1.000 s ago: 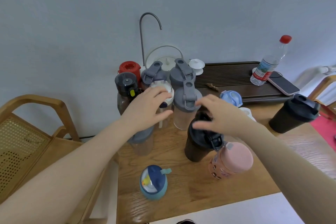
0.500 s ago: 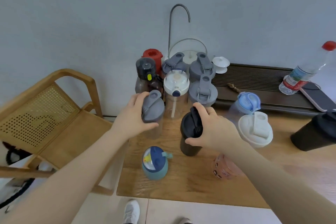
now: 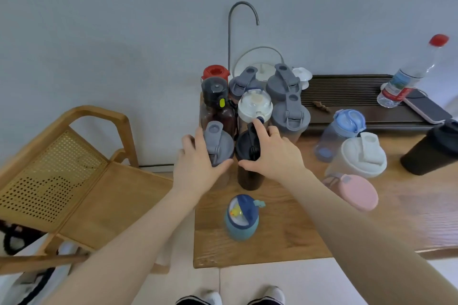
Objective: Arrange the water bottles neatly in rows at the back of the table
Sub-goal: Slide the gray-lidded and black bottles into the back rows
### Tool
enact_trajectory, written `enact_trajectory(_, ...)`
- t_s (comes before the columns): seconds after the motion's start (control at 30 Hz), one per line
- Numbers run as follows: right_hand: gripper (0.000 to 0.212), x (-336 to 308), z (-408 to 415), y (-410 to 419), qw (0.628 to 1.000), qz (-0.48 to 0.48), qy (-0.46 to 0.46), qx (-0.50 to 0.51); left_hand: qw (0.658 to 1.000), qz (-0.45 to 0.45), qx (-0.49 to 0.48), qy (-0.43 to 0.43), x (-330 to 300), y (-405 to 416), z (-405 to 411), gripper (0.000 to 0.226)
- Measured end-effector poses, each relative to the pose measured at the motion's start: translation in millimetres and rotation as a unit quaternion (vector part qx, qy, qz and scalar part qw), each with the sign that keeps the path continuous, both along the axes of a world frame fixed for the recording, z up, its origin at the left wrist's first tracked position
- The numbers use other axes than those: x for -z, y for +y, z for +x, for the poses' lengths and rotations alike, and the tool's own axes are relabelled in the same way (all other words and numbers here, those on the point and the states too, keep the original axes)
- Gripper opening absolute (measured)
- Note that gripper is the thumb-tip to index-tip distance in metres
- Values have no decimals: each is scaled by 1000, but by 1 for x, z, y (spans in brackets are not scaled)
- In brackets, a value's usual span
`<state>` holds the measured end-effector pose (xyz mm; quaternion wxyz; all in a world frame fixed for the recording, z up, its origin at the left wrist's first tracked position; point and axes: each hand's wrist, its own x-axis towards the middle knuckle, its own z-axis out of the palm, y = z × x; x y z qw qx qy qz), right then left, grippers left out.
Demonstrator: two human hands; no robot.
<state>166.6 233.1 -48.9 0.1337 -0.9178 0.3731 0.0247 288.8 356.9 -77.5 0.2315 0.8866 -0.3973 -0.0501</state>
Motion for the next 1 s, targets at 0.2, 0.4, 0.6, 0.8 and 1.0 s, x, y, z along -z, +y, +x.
enact_trajectory(0.2,101,16,-14,22,997,-79,0,9,963,118,210,-118,-24,2,32,105)
enact_trajectory(0.4,94,25,-8,28,995,-77,-28,48,957,105,245,-113,-11,-9,37,86)
enact_trajectory(0.6,94,28,-6,31,995,-74,-44,58,958,83,254,-104,-9,-10,42,84)
enact_trajectory(0.8,96,14,-22,29,993,-92,-70,33,954,27,263,-140,-22,-7,27,87)
enact_trajectory(1.0,56,13,-109,-1,979,-151,-3,134,900,-22,425,-97,-27,8,-13,69)
